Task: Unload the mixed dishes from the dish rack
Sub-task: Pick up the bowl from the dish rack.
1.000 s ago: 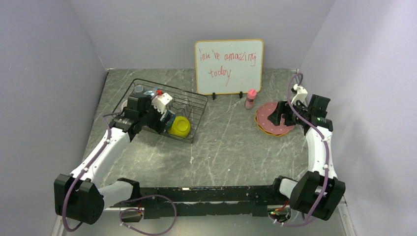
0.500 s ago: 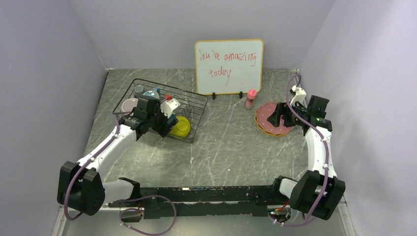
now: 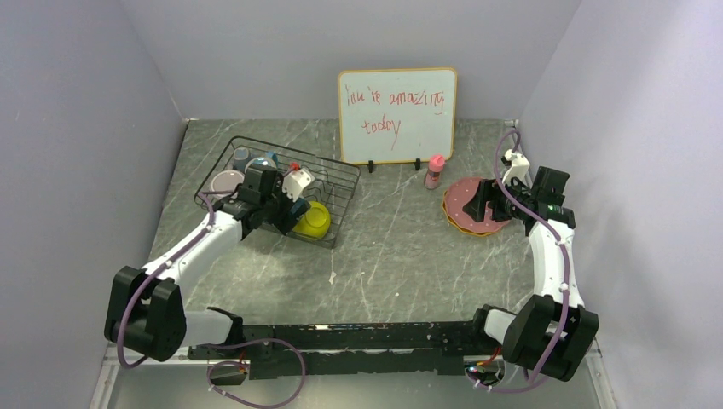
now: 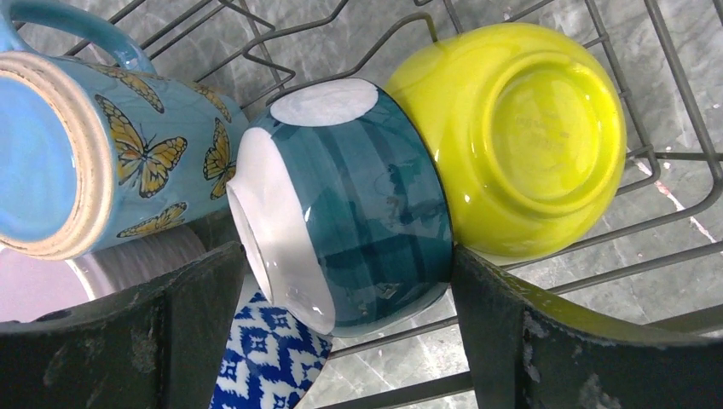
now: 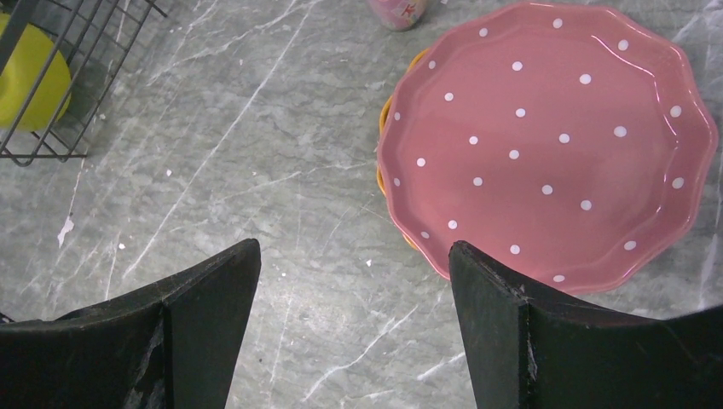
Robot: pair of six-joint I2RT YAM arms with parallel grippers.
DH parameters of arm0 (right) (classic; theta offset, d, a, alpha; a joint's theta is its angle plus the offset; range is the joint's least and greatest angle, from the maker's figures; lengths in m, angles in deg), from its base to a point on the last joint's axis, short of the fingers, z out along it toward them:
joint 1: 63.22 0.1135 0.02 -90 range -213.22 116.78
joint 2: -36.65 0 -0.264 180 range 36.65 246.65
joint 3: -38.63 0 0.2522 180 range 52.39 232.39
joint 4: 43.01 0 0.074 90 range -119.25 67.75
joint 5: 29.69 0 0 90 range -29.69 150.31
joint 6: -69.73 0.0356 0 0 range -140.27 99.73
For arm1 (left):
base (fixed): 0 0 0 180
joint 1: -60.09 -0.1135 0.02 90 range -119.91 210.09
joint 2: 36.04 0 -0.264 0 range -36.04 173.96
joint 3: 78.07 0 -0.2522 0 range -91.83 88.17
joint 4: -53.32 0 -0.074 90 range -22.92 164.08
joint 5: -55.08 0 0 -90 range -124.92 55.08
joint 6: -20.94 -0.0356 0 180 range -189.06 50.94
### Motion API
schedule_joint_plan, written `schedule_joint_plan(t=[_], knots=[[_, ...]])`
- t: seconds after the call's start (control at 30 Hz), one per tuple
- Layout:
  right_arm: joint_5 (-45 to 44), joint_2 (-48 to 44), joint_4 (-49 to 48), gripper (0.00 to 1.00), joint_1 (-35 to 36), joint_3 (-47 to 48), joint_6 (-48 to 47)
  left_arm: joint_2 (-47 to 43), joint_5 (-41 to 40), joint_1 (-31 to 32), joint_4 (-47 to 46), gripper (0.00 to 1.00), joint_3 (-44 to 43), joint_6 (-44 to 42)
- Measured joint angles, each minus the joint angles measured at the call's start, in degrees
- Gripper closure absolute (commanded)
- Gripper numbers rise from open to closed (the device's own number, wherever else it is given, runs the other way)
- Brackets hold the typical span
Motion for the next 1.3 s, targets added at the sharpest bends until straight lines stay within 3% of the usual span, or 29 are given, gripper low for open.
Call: schedule_joint_plan(t=[0.13, 0.63, 0.93, 1.3], knots=[[-0.02, 0.0, -0.02, 0.15, 0.0, -0.07, -0.02, 0.5, -1.07, 0.15, 0.13, 0.06, -0.37, 0.09], [-0.07, 0.0, -0.07, 0.15, 0.0, -0.09, -0.02, -0.33, -1.64, 0.7, 3.28, 0.53, -1.9, 1.4], [-0.09, -0.02, -0.42, 0.15, 0.0, -0.24, -0.02, -0.81, -1.31, 0.68, 7.67, 0.96, -6.32, 1.38], [0.2, -0.31, -0.44, 0.15, 0.0, -0.28, -0.02, -0.85, -1.01, 0.63, 11.28, 0.97, -10.38, 2.45]])
